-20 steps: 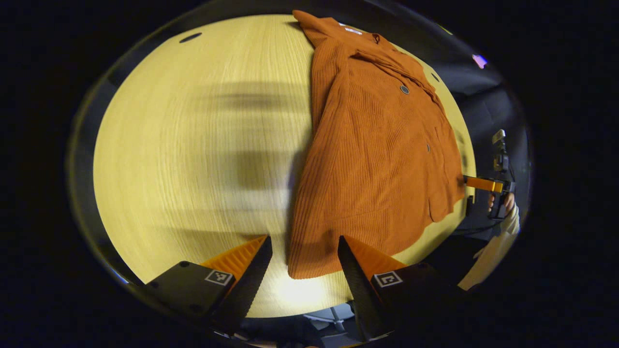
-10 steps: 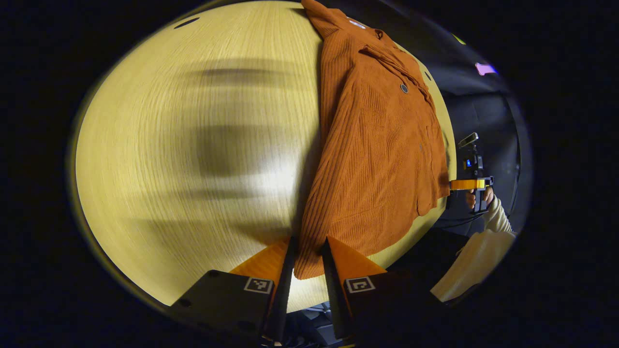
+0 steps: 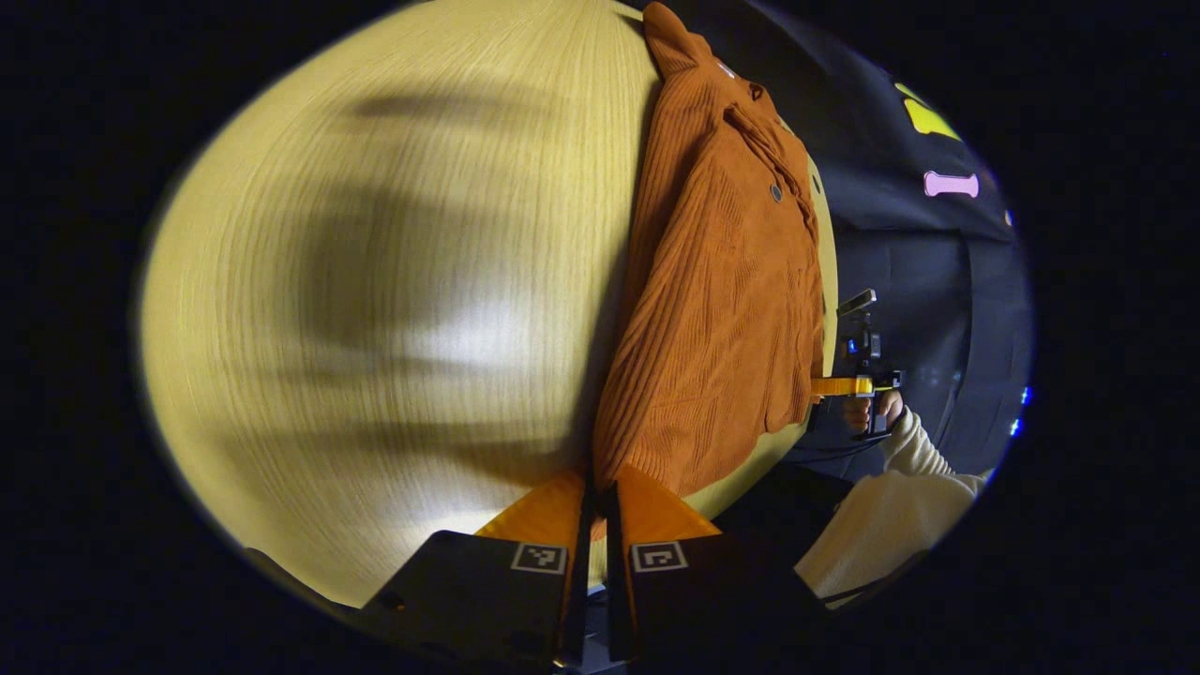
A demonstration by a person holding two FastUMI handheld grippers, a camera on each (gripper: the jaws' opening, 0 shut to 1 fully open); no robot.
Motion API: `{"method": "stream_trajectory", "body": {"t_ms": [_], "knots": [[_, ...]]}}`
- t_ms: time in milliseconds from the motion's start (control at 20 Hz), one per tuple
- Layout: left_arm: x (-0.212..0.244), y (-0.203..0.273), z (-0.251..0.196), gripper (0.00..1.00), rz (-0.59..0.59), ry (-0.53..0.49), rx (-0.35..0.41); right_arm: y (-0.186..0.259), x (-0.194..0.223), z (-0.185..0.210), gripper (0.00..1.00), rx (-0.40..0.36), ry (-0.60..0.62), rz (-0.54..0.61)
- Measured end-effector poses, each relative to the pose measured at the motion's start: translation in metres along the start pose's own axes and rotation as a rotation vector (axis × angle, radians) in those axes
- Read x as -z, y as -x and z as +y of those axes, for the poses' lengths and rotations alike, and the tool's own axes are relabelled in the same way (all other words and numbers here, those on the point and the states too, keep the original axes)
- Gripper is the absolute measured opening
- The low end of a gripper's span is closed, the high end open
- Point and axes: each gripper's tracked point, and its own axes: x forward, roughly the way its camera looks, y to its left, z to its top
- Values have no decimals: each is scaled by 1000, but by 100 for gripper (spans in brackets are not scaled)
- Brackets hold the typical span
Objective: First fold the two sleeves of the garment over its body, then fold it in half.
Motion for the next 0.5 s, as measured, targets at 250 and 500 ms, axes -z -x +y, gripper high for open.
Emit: {"method": "stream_trajectory", "body": {"t_ms": [250,500], "knots": [[-5,-6,2,3,-101,-80,-76,1,1,1,4,52,3,-52],[-14,-16,-41,3,-111,-79,41,30,15,36,4,-19,89,-68]]}}
